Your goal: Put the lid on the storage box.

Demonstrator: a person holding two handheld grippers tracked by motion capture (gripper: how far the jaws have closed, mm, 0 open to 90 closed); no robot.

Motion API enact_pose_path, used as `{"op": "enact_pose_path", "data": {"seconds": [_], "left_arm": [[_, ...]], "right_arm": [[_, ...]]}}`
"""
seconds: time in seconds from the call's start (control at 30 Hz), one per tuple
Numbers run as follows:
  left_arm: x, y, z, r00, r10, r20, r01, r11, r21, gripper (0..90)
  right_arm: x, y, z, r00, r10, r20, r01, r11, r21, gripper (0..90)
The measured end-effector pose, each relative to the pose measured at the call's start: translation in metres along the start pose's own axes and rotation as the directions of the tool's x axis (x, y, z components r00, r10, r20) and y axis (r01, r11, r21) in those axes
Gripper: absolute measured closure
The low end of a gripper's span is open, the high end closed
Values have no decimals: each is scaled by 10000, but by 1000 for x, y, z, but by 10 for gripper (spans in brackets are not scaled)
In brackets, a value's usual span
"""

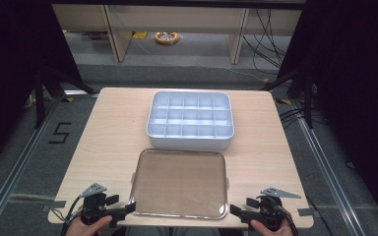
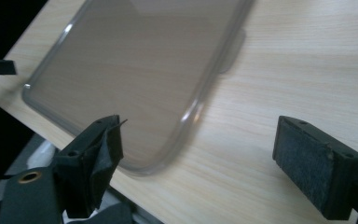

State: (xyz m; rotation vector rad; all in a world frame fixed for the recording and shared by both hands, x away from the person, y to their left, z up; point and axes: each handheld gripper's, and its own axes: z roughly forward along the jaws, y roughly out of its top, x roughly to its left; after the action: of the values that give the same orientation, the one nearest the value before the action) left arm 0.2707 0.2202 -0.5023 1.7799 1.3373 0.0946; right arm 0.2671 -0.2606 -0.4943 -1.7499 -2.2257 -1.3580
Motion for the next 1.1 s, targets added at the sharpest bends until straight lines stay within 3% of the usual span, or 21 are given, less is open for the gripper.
{"op": "enact_pose_path", "data": {"seconds": [0.07,0.1,0.17,0.23,0.3,0.43,0.5,0.57,0.6,0.67,0.7,0.73,0.93,0.97,1.0,1.03,1.07,1.1], "left_arm": [[0,0,0,10000,61,25,-61,9999,103,189],[-2,0,2,10000,-11,-16,11,10000,30,196],[-3,1,4,9998,193,-42,-192,9997,134,213],[-6,1,10,9999,134,-25,-134,9999,86,226],[-6,1,11,9999,96,-48,-96,9999,48,242],[-4,5,13,9995,181,-257,-181,9998,8,276],[-4,6,15,9995,140,-284,-140,9999,2,284],[-3,9,20,9995,283,-133,-283,9996,-33,294],[-3,10,21,9995,269,-136,-269,9996,-5,299],[-2,11,22,9994,282,-179,-281,9996,103,312],[-2,12,24,9993,73,-355,-67,9998,172,315],[-1,12,25,9995,47,-321,-43,9999,136,318],[-1,14,32,9992,41,-396,-33,9998,205,337],[-1,14,32,9992,41,-396,-33,9998,205,340],[-2,13,32,9994,-86,-348,106,9984,561,340],[-3,13,34,9993,-223,-314,241,9980,588,342],[-4,12,34,9992,-122,-389,146,9980,611,335],[-6,13,35,9987,-77,-506,106,9984,564,333]], "right_arm": [[1,0,2,10000,36,8,-36,10000,-91,171],[0,2,6,9997,-247,-58,246,9997,-50,173],[3,3,10,9997,-175,-178,174,9998,-63,182],[6,3,13,9998,-110,-169,113,9998,166,185],[7,4,17,9987,-360,-369,366,9992,148,187],[9,8,21,9989,-347,-324,349,9994,67,194],[12,8,22,9990,30,-454,-23,9999,161,194],[10,10,24,9985,-223,-494,230,9996,133,198],[12,9,25,9994,15,-345,-9,9998,180,200],[11,10,27,9991,-56,-417,63,9998,172,202],[10,11,29,9990,-186,-414,192,9997,134,204],[14,11,29,9989,230,-411,-219,9994,260,205],[14,15,36,9986,387,-354,-374,9987,358,207],[12,16,38,9991,121,-405,-110,9996,270,208],[12,16,38,9991,121,-405,-110,9996,270,208],[13,16,39,9992,234,-330,-224,9993,311,208],[13,17,40,9992,271,-291,-260,9990,375,211],[11,19,42,9996,5,-295,4,9995,315,214]]}}
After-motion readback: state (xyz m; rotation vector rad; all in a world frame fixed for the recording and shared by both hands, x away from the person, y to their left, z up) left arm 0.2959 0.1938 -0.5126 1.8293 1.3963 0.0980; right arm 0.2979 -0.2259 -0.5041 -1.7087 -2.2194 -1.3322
